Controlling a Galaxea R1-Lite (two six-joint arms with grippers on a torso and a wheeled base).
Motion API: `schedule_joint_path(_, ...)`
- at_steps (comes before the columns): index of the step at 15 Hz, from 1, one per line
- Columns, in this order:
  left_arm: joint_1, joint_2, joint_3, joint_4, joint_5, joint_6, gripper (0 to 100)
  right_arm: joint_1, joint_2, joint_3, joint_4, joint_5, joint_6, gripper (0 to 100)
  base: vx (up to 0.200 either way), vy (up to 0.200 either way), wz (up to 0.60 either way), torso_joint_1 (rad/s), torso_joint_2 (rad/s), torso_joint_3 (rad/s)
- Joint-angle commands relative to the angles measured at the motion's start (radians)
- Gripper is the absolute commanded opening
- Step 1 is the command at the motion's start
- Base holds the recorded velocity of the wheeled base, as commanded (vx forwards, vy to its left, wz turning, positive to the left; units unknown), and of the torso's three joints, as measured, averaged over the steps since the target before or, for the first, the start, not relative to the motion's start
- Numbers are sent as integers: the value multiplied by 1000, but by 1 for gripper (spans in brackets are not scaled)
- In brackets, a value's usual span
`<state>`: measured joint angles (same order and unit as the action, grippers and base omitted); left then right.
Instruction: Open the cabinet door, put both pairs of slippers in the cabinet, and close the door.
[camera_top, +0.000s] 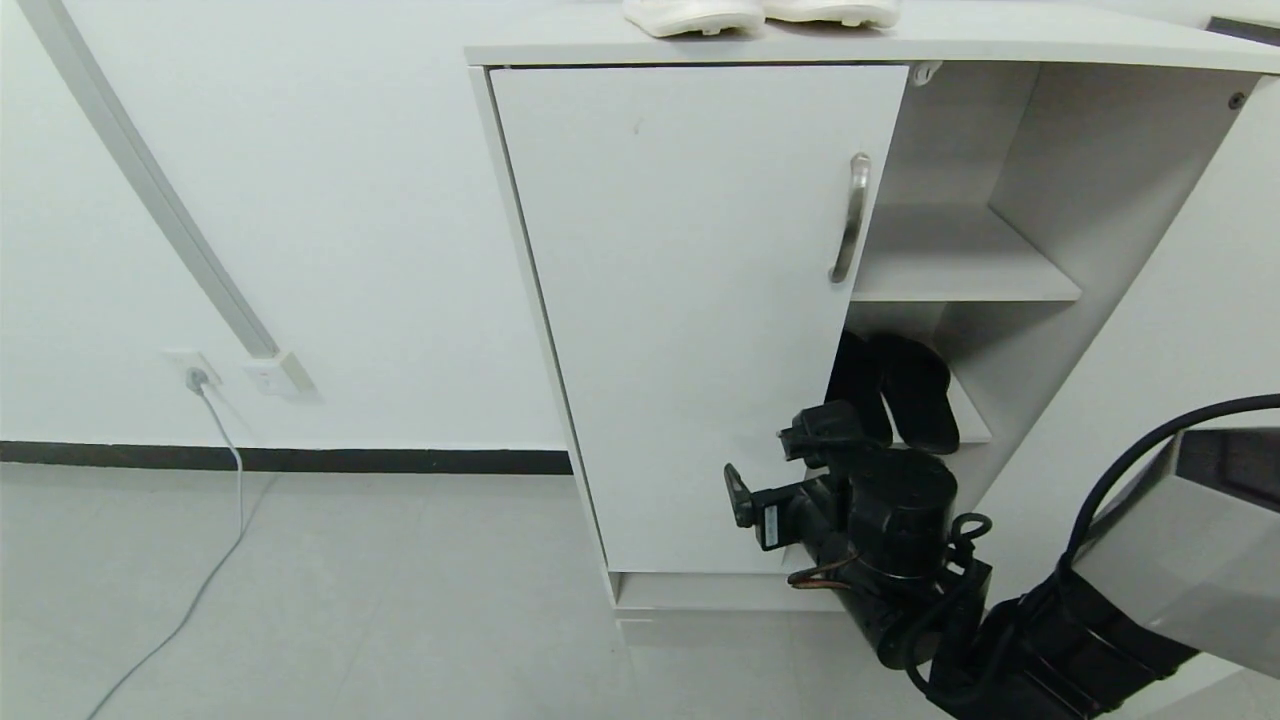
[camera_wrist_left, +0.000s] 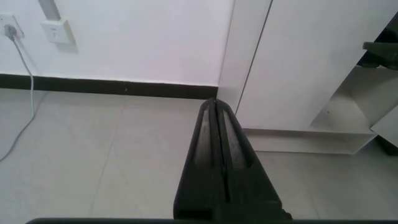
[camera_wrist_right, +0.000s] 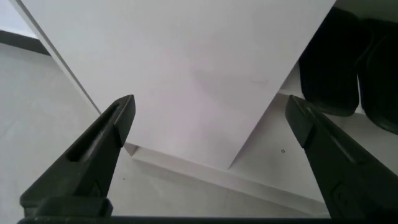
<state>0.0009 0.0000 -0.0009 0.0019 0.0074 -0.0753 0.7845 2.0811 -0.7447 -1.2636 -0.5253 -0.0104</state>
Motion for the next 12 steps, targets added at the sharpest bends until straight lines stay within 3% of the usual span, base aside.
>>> schedule_joint_path(1,1,2,-1,-2,0,0,0,-1,-3,1,-3,-1,0,100,0,0,0,46,-344,-388)
schedule_joint_path(12,1,0,-1,-2,0,0,0,-1,-19,16,-11,-1,0,100,0,0,0,103,-488,-345)
